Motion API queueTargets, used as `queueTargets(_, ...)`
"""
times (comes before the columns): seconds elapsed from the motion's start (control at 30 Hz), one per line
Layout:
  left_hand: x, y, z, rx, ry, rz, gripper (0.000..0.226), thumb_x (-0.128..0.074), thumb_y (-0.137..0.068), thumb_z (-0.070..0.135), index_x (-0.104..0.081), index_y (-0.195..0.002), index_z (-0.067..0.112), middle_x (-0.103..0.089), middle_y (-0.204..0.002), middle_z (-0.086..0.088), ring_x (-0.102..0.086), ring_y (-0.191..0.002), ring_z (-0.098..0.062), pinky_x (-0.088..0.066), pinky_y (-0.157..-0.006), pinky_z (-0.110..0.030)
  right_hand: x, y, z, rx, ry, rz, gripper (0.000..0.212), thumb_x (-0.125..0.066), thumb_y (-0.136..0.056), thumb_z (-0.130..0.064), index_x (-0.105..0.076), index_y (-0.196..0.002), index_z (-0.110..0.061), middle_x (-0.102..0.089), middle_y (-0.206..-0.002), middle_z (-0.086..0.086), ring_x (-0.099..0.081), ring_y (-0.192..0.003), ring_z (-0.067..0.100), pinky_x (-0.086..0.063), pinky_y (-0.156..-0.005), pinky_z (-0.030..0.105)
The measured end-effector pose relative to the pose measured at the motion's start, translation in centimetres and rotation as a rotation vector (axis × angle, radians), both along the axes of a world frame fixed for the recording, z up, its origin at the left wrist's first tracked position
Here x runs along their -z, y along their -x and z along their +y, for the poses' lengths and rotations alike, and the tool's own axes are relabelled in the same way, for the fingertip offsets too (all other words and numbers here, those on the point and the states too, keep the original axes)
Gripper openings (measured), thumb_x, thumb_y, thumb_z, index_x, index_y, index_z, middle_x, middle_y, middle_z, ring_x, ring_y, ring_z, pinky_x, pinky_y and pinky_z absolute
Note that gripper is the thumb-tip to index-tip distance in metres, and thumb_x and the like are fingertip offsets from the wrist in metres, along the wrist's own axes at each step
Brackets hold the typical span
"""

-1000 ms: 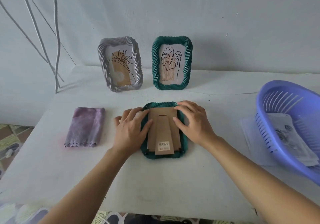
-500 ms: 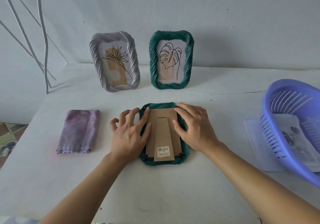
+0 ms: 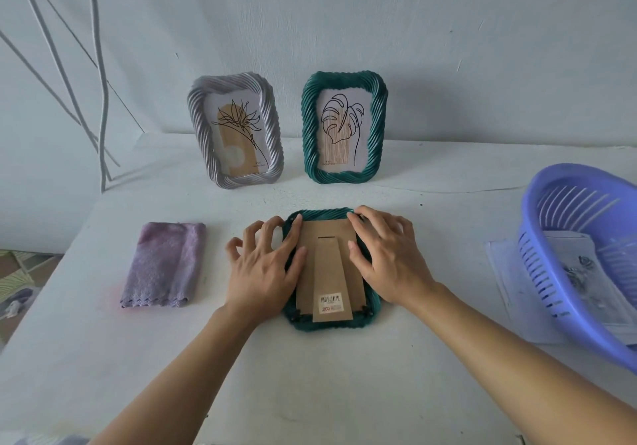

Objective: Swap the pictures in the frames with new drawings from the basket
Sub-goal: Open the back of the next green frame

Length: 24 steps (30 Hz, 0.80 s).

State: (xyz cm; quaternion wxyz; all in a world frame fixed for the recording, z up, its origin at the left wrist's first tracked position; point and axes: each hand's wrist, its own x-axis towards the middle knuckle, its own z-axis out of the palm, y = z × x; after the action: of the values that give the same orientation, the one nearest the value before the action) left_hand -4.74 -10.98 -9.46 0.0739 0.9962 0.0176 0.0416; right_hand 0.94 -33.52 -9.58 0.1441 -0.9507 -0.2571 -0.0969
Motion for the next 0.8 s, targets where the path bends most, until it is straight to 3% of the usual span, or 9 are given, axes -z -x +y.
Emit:
queueTargets(0.2, -0.3, 0.4, 0.5, -0.024, 0.162, -0.009, 0.055, -0.020, -0.098, 0.062, -0.039, -0.146, 0.043, -0.045, -0.142, 0.013, -0.032, -0.134, -0.015, -0.024, -0.104, -0.043, -0.4, 0.1, -0.6, -0.032, -0.184, 0.179, 0.056, -0.035, -0.099, -0.053, -0.043, -0.146, -0.025, -0.043, -0.147, -0.010, -0.037, -0.138, 0.011, -0.028, -0.115, 0.044)
queueTargets(0.33, -1.4, 2.1, 1.0, -0.012, 0.326, -0.017, 0.061, -0.021, -0.094, 0.064, -0.040, -0.146, 0.041, -0.044, -0.146, 0.011, -0.035, -0.137, -0.012, -0.024, -0.112, -0.041, -1.4, 2.4, -1.3, -0.021, -0.364, 0.206, 0.062, -0.047, -0.092, -0.057, -0.042, -0.146, -0.028, -0.039, -0.152, -0.011, -0.027, -0.145, 0.005, -0.027, -0.120, 0.042)
queueTargets(0.53, -1.1, 6.9, 0.7, 0.044, 0.324, 0.028, 0.068, -0.021, -0.089, 0.072, -0.039, -0.148, 0.043, -0.032, -0.158, 0.014, -0.017, -0.149, -0.004, -0.015, -0.118, -0.039, -1.1, 6.3, -2.7, 0.012, -0.438, 0.267, 0.050, -0.057, -0.086, -0.058, -0.058, -0.129, -0.033, -0.043, -0.139, -0.016, -0.037, -0.133, 0.002, -0.037, -0.112, 0.038)
queueTargets(0.63, -0.1, 7.6, 0.4, 0.070, 0.263, 0.052, 0.069, -0.017, -0.090, 0.070, -0.034, -0.150, 0.042, -0.020, -0.163, 0.012, 0.000, -0.151, -0.002, -0.005, -0.123, -0.039, -0.2, 6.9, -2.8, -0.014, -0.421, 0.278, 0.047, -0.058, -0.085, -0.058, -0.060, -0.125, -0.034, -0.039, -0.141, -0.017, -0.031, -0.133, -0.007, -0.032, -0.116, 0.045)
queueTargets(0.73, 0.3, 7.7, 0.3, 0.084, 0.180, 0.026, 0.065, -0.015, -0.094, 0.065, -0.032, -0.152, 0.040, -0.020, -0.163, 0.012, 0.001, -0.151, -0.004, -0.006, -0.122, -0.040, 0.0, 7.0, -2.9, -0.009, -0.431, 0.268, 0.041, -0.063, -0.087, -0.051, -0.062, -0.124, -0.033, -0.040, -0.143, -0.016, -0.018, -0.128, -0.024, -0.024, -0.119, 0.047)
queueTargets(0.8, 0.5, 8.0, 0.3, 0.104, 0.127, 0.005, 0.062, -0.015, -0.097, 0.061, -0.030, -0.154, 0.037, -0.020, -0.163, 0.013, -0.001, -0.152, -0.007, -0.008, -0.121, -0.041, 0.1, 7.1, -2.9, -0.013, -0.439, 0.264, 0.040, -0.062, -0.087, -0.049, -0.064, -0.123, -0.031, -0.040, -0.143, -0.014, -0.016, -0.128, -0.025, -0.019, -0.121, 0.046)
